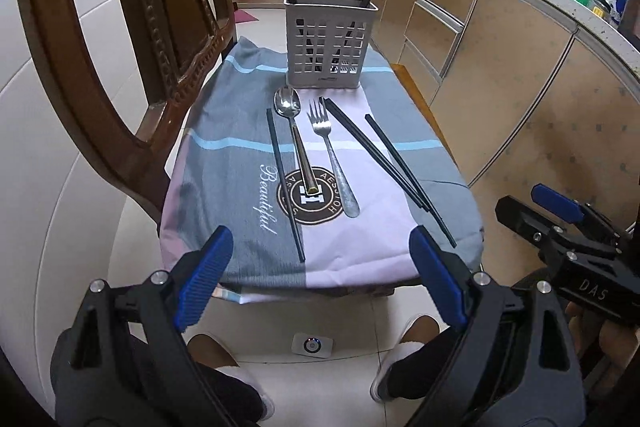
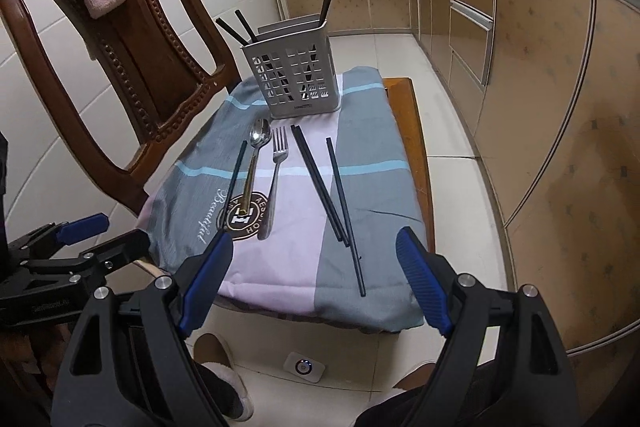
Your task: Organize utensils
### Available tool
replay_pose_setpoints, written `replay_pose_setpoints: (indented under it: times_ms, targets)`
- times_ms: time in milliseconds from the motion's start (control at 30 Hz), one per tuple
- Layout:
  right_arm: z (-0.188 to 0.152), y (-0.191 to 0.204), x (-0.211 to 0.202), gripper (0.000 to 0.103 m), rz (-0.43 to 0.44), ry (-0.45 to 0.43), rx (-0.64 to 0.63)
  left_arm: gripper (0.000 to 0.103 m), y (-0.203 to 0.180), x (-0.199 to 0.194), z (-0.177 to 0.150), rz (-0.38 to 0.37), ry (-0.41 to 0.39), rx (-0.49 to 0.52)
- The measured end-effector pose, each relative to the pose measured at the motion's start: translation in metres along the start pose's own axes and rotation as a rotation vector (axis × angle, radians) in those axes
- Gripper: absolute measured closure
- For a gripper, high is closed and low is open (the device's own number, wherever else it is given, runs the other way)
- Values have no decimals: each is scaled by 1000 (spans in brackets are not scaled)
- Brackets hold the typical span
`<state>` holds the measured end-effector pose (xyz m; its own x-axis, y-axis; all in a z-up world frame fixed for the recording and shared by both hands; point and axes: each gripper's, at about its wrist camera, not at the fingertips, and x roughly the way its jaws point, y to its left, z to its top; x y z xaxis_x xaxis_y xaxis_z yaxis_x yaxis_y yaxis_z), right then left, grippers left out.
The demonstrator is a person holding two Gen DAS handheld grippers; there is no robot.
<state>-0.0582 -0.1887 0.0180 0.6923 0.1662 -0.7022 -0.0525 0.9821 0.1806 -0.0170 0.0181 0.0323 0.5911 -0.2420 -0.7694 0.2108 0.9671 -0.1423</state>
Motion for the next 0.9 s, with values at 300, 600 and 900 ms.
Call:
replay_pose_setpoints:
  times_ms: [300,600,900]
  targets:
    - [-3,-1,-1,21,4,-3,1,14,-2,1,-2,-6,2,3]
    - [-5,-3,2,21,2,-3,2,14,-1,4,-2,-4,9,0]
    - [-5,-7,15,21,-7,17,-5,14,9,22,5,33,28,-9]
